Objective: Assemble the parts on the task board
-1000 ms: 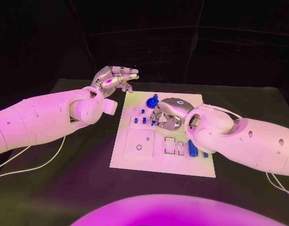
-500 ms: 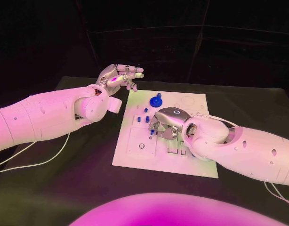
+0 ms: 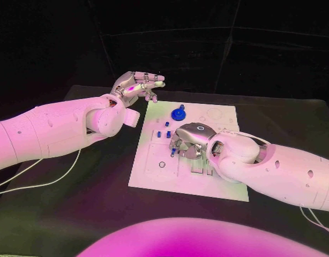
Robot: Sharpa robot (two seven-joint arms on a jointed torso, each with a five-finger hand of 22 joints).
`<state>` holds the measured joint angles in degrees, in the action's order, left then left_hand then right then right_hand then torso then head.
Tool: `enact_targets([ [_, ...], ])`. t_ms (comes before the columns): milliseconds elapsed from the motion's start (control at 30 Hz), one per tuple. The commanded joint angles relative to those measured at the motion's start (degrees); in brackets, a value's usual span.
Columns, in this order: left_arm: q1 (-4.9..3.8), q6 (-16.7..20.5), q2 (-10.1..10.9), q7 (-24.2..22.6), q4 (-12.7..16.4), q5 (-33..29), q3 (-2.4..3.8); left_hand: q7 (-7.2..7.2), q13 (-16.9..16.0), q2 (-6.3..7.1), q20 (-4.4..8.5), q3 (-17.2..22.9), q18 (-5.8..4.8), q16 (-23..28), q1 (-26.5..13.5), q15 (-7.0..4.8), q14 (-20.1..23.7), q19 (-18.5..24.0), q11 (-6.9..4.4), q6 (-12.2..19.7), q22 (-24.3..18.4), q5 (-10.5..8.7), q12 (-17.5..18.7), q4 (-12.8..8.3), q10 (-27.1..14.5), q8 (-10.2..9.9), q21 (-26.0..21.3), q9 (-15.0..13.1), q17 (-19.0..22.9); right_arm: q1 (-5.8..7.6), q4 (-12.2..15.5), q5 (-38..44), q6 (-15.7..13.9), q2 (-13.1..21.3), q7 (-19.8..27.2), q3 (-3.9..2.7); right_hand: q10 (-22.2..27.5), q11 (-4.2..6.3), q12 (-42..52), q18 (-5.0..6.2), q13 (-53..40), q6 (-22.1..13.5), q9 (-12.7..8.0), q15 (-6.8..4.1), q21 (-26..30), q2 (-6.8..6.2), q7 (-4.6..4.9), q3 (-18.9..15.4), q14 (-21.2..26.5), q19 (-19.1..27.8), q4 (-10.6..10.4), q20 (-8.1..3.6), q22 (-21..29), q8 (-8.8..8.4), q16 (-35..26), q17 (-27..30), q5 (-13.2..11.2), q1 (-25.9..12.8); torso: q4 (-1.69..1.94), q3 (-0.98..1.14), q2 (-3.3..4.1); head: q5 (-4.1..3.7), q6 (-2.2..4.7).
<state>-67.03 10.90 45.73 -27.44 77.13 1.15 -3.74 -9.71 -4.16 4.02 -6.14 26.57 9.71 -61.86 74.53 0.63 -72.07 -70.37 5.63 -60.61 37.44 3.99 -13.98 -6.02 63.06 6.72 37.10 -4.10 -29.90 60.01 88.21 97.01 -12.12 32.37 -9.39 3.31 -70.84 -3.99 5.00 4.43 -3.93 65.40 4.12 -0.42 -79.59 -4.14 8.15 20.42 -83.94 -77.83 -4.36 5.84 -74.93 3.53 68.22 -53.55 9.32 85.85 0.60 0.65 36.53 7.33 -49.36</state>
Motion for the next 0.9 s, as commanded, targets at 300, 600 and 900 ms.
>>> enact_targets([
  [300,-0.11,-0.40,0.01,-0.22,0.01,-0.25,0.06,-0.25,0.00,0.15,-0.08,-0.05,0.76,0.24,0.52,0.01,0.51,0.42,0.12,0.22,-0.10,0.27,-0.27,-0.21,-0.45,0.21,-0.35,0.04,0.06,-0.48,-0.58,0.63,1.65,-0.45,0.32,-0.01,0.10,-0.24,-0.37,-0.46,0.07,0.03,0.03,-0.05,-0.24,0.09,0.11,0.39,-0.79,-0.31,-0.18,-0.08,-0.13,0.30,0.21,0.19,0.28,-0.95,0.03,-0.02,0.01,0.27,-0.36],
  [600,-0.11,-0.50,0.01,-0.09,-0.21,-0.25,0.06,-0.25,0.00,0.15,-0.08,-0.05,0.76,0.24,0.52,0.01,0.51,0.42,0.12,0.22,-0.10,0.27,-0.27,-0.21,-0.45,0.21,-0.35,0.04,0.06,-0.65,-0.43,0.63,2.27,-0.65,0.42,0.00,0.11,-0.24,-0.38,-0.45,0.06,0.00,0.03,-0.04,-0.23,0.06,0.12,0.40,-0.77,-0.30,-0.19,-0.07,-0.12,0.30,0.19,0.25,0.27,-1.05,-0.03,-0.02,-0.01,0.39,-0.59],
  [900,-0.11,-0.61,0.03,0.04,-0.28,-0.25,0.06,-0.25,0.00,0.15,-0.08,-0.05,0.76,0.24,0.52,0.01,0.51,0.42,0.12,0.22,-0.10,0.27,-0.27,-0.21,-0.45,0.21,-0.35,0.04,0.06,-0.74,-0.30,0.63,2.38,-0.63,0.36,0.02,0.11,-0.24,-0.38,-0.45,0.06,0.00,0.03,-0.04,-0.23,0.06,0.12,0.40,-0.77,-0.30,-0.19,-0.07,-0.12,0.30,0.19,0.25,0.27,-1.05,0.00,-0.04,-0.02,0.39,-0.64],
])
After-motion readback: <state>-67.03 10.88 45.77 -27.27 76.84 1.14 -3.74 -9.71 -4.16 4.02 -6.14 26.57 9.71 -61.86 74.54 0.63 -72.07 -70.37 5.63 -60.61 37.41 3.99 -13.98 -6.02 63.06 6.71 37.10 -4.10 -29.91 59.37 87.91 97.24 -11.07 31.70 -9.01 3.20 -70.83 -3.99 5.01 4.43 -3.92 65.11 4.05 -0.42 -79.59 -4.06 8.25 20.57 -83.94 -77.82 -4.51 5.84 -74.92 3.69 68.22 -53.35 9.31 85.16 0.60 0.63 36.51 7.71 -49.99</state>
